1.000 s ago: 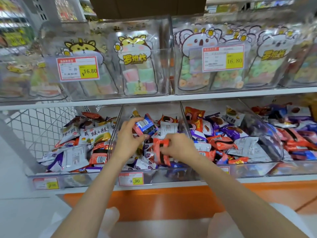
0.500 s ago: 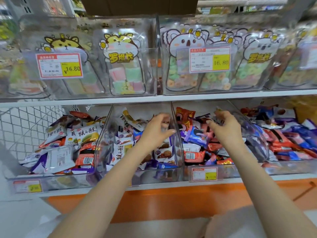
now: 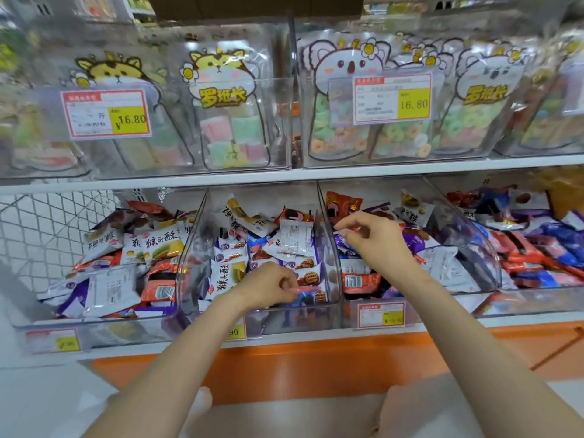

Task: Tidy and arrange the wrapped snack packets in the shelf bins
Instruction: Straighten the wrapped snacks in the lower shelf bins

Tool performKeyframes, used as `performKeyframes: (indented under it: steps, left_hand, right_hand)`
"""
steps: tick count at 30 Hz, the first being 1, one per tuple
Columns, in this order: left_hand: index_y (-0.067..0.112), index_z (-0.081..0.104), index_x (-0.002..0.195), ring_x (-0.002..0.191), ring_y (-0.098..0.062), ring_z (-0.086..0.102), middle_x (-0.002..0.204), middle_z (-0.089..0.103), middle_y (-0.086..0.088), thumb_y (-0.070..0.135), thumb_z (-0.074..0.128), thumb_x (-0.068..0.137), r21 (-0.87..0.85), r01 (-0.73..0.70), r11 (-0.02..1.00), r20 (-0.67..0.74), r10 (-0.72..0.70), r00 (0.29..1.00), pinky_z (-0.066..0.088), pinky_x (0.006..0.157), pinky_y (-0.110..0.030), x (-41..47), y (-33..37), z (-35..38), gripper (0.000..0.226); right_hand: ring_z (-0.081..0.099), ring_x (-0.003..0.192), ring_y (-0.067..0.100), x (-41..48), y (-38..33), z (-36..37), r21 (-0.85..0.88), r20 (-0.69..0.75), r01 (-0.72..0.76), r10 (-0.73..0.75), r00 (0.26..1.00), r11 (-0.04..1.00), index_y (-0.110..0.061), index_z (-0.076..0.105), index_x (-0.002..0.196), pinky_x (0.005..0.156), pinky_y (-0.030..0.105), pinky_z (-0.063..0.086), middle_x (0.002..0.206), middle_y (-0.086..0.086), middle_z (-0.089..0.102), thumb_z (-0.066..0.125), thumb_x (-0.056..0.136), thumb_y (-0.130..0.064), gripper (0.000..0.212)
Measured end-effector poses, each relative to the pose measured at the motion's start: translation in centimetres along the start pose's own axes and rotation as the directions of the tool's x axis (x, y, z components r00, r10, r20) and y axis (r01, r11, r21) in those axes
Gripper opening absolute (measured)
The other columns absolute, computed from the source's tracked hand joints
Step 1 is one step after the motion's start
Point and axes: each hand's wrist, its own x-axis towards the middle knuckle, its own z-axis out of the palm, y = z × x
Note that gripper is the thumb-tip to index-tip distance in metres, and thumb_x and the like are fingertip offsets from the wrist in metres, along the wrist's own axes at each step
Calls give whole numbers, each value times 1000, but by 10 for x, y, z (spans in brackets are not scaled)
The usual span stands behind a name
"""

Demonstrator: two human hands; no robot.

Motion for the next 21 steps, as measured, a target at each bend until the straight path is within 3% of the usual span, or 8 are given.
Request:
performKeyframes:
  steps: [3, 6, 8, 10, 13, 15, 18, 21]
  left_hand:
    - [21, 60, 83, 73, -10, 55, 79, 58, 7, 14, 61, 87, -256, -6, 967, -186, -43, 982, 48, 68, -21, -4, 4, -19, 8]
    - [20, 62, 84, 68, -6, 59, 81, 63, 4, 10, 61, 88, -519, -107, 848, -295, -61, 954, 50, 67, -22, -12, 10, -39, 10]
    - [17, 62, 87, 67, -2, 63, 82, 65, 2, 7, 60, 88, -624, -173, 762, -317, -44, 948, 54, 66, -20, -16, 17, -43, 10]
    - [15, 62, 92, 68, 1, 64, 84, 66, 4, 6, 60, 88, -662, -206, 720, -335, -39, 942, 52, 61, -15, -17, 21, -45, 9]
    - [19, 60, 102, 89, -10, 64, 98, 66, 2, 17, 63, 88, -652, -158, 742, -411, -170, 896, 53, 69, -20, -4, 4, -44, 15]
    - [17, 57, 105, 98, -20, 60, 108, 63, -8, 17, 65, 86, -598, -51, 800, -467, -296, 833, 52, 83, -32, 10, -14, -41, 21]
    - [6, 57, 118, 110, -27, 55, 119, 59, -14, 8, 69, 82, -294, 61, 954, -489, -205, 848, 46, 94, -37, 39, -34, -35, 38]
    - [17, 51, 126, 111, -33, 54, 119, 59, -14, 23, 66, 83, -146, 118, 982, -413, -169, 895, 46, 92, -43, 73, -34, -41, 45]
  right_hand:
    - [51, 78, -5, 0, -3, 4, -8, 88, 30, -29, 996, 1000, -19, 69, 99, 68, 2, 37, 91, -9, 65, 65, 87, -17, 13]
    - [44, 103, 1, 0, -6, 10, -50, 230, 44, -31, 973, 998, -26, 63, 118, 85, 20, 38, 107, -13, 60, 70, 81, -35, 39]
    - [44, 103, 4, 0, -10, 15, -54, 285, 17, -1, 958, 998, -29, 61, 119, 83, 26, 37, 100, -15, 56, 73, 79, -36, 43]
    - [50, 97, 12, 0, -11, 20, -58, 276, 18, -1, 961, 998, -27, 66, 106, 76, 30, 39, 93, -8, 58, 75, 77, -33, 30]
    - [56, 88, 14, 2, -10, 21, 2, 184, 3, -4, 983, 1000, -20, 67, 97, 74, 31, 44, 85, -5, 61, 76, 77, -27, 22]
    - [55, 76, 5, 4, -10, 20, 60, 123, -2, -6, 992, 998, -15, 66, 97, 66, 21, 43, 78, -11, 58, 75, 79, -22, 21]
    - [52, 71, -3, 7, -10, 18, 105, 45, -13, 8, 999, 994, -12, 66, 97, 60, 7, 41, 75, -15, 57, 74, 79, -17, 20]
    - [53, 70, 3, 11, -5, 18, 155, -13, -38, 41, 999, 987, -7, 67, 95, 60, 11, 42, 76, -8, 60, 74, 79, -17, 20]
